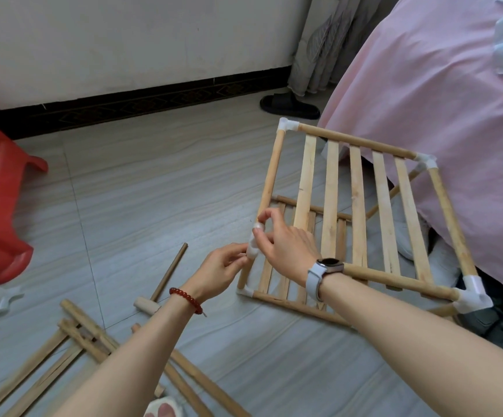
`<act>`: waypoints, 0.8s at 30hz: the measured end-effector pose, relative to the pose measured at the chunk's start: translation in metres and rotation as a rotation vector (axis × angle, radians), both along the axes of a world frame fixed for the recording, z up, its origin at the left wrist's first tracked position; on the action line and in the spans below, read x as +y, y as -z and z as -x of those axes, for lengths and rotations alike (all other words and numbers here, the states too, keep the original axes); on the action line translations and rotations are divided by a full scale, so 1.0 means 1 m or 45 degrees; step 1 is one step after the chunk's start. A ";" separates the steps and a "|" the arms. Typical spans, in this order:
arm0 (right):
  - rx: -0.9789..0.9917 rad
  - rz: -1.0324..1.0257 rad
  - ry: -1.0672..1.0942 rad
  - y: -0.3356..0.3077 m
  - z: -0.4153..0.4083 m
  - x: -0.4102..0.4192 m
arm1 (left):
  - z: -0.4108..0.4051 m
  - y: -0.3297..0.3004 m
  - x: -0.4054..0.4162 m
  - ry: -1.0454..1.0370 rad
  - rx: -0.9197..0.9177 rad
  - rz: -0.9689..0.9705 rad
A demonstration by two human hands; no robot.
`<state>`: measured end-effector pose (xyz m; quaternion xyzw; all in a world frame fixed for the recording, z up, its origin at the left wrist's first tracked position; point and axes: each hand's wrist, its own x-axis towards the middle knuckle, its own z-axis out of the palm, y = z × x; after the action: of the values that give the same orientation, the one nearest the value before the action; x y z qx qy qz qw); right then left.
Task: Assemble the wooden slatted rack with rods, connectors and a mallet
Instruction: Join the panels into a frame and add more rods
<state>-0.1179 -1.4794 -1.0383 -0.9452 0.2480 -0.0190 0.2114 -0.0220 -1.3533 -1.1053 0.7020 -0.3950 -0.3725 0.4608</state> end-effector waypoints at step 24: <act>0.124 0.311 1.090 -0.017 0.167 -0.121 | 0.027 -0.063 -0.089 -0.177 -0.928 -0.567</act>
<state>-0.2851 -1.6006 -1.0216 -0.7753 0.6224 -0.0895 0.0596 -0.0489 -1.4420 -1.0426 0.8950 -0.3937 -0.1442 0.1525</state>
